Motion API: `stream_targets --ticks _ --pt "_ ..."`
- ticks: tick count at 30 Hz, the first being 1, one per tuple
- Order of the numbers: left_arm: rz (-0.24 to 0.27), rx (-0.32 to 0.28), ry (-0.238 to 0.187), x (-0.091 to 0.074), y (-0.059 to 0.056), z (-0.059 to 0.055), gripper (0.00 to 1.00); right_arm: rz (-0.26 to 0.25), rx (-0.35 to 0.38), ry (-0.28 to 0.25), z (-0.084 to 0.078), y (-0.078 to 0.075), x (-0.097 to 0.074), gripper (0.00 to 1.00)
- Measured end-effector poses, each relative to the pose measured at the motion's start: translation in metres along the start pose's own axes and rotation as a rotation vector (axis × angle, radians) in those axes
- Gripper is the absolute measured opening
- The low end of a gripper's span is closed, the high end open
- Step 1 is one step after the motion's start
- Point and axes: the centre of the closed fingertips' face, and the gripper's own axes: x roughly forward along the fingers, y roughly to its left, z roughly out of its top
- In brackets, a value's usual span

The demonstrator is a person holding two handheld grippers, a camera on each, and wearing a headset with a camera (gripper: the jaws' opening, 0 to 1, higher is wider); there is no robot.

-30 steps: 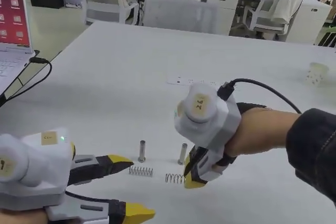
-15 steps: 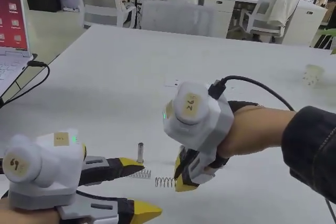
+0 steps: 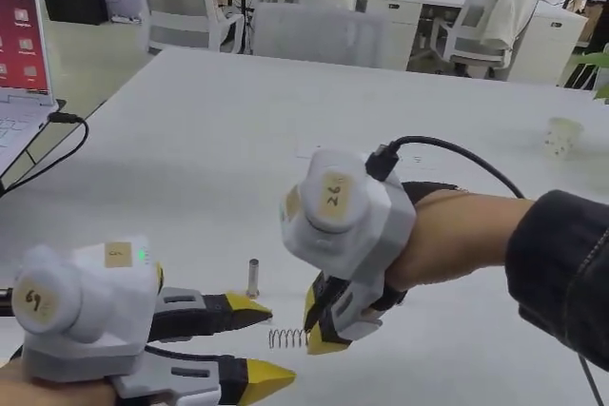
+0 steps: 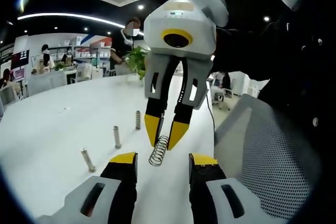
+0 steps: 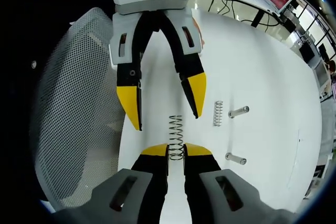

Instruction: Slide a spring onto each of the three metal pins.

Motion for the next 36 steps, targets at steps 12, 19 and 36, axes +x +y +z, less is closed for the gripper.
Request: stream_targets --ticks 12,19,36 --pt "-0.02 0.006 0.0 0.0032 -0.0029 -0.0004 0.21 0.005 -0.023 -0.006 0.0038 0.0027 -0.0013 0.08" --pt "-0.028 -0.004 0.006 0.0042 -0.0032 -0.0012 0.16 0.01 -0.039 -0.003 0.0048 0.0045 -0.0011 0.08" --pt "-0.039 0.003 0.023 0.0048 -0.0059 -0.0038 0.03 0.02 -0.077 0.0 0.0038 0.0098 -0.0007 0.08"
